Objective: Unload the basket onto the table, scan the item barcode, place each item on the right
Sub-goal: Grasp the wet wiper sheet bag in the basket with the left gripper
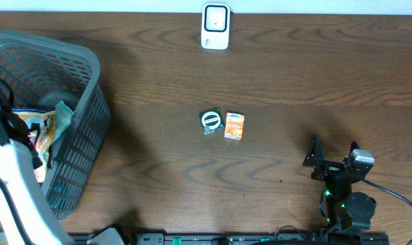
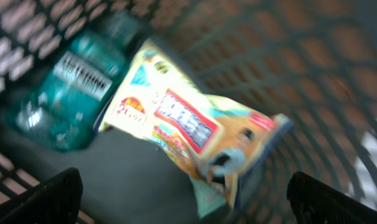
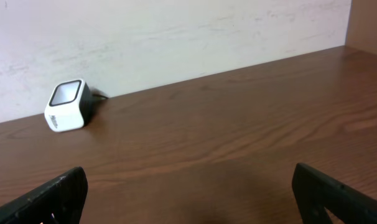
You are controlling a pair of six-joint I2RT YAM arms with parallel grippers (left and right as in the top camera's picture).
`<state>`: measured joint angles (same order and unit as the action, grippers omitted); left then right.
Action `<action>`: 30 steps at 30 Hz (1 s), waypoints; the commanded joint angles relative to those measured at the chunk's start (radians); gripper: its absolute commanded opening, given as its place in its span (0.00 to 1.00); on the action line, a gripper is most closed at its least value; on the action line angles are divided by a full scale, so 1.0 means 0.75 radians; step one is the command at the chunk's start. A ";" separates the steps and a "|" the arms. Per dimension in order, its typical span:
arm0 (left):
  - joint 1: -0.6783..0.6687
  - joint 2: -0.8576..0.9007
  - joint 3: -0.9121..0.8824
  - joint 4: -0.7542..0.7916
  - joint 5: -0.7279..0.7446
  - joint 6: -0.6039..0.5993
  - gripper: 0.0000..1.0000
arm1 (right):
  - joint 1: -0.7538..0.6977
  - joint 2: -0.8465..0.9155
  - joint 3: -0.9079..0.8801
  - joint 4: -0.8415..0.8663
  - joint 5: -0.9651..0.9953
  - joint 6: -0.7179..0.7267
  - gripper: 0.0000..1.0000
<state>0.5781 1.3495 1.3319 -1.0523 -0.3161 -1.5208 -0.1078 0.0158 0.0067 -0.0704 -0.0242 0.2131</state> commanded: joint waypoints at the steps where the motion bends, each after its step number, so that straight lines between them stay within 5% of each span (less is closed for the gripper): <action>1: 0.053 0.125 -0.009 -0.002 0.098 -0.374 0.98 | 0.006 -0.004 -0.002 -0.006 0.009 0.014 0.99; 6: 0.090 0.298 -0.009 0.018 0.109 -0.602 0.98 | 0.006 -0.004 -0.002 -0.006 0.009 0.014 0.99; 22: 0.107 0.564 -0.010 0.217 0.132 -0.607 0.99 | 0.006 -0.004 -0.002 -0.006 0.009 0.014 0.99; 25: 0.106 0.601 -0.011 0.189 0.130 -0.601 0.78 | 0.006 -0.004 -0.002 -0.006 0.009 0.014 0.99; 30: 0.106 0.661 -0.057 0.188 0.127 -0.597 0.76 | 0.006 -0.004 -0.002 -0.006 0.009 0.014 0.99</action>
<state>0.6537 1.8042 1.3281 -0.9031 -0.2150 -1.9663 -0.1078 0.0158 0.0067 -0.0704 -0.0246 0.2131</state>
